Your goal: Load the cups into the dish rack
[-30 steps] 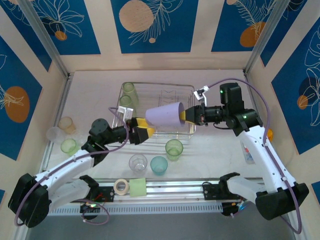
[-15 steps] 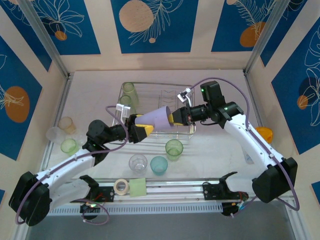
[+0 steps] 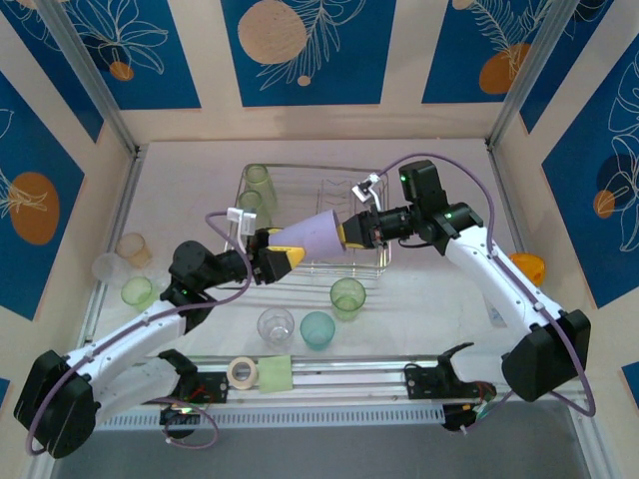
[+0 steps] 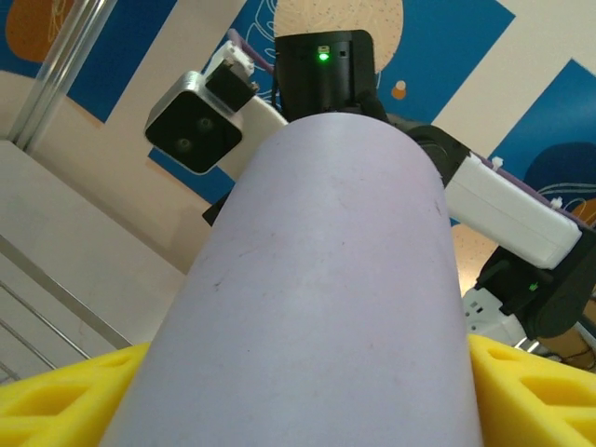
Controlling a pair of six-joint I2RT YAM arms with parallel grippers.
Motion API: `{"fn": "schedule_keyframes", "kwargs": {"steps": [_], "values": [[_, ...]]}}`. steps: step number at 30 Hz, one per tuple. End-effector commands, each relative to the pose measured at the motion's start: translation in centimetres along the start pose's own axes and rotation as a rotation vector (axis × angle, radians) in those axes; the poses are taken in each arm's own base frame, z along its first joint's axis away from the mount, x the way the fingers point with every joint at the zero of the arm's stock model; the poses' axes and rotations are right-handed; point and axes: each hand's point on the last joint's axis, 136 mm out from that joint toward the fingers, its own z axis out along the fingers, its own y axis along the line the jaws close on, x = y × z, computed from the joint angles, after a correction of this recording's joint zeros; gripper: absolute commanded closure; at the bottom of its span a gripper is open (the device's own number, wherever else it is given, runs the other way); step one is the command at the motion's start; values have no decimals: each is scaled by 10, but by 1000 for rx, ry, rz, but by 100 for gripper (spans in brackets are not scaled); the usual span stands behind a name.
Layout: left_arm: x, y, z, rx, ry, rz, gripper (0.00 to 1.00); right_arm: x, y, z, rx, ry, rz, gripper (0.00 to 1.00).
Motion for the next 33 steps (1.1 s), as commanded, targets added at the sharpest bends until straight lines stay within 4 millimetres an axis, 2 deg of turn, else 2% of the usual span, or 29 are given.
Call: {"fn": "schedule_keyframes", "kwargs": {"steps": [1,3,4,5,7,8,10,12,14,17,20,23,33], "values": [[-1,-2,0,-15,-8,13,44,-10,-14,2,22,-24,37,100],[-2,4,-1,-56,-13,8,59,-13,-15,3,24,-26,43,100],[-2,7,-3,-78,-14,5,61,-14,-16,3,27,-28,46,100],[-3,10,-4,-103,-18,5,62,-15,-16,2,34,-31,49,91],[-4,18,-9,-181,-18,-2,72,-17,-22,0,70,-40,66,60],[-4,25,-13,-246,-13,-13,79,-18,-29,-2,118,-49,78,48],[-3,45,-30,-443,21,-49,85,-15,-50,-12,284,-78,94,39],[0,58,-56,-654,93,-66,88,-8,-75,-30,456,-114,104,36],[-3,62,-83,-837,160,-73,88,-3,-89,-48,519,-160,113,35],[-8,66,-119,-1092,292,-66,86,2,-102,-70,514,-244,125,34],[-14,74,-135,-1253,427,-44,87,6,-116,-87,476,-315,188,33],[-16,88,-135,-1345,519,-35,88,9,-125,-98,430,-353,252,34],[12,140,-98,-1341,763,-63,97,20,-132,-108,412,-370,291,34]]}}
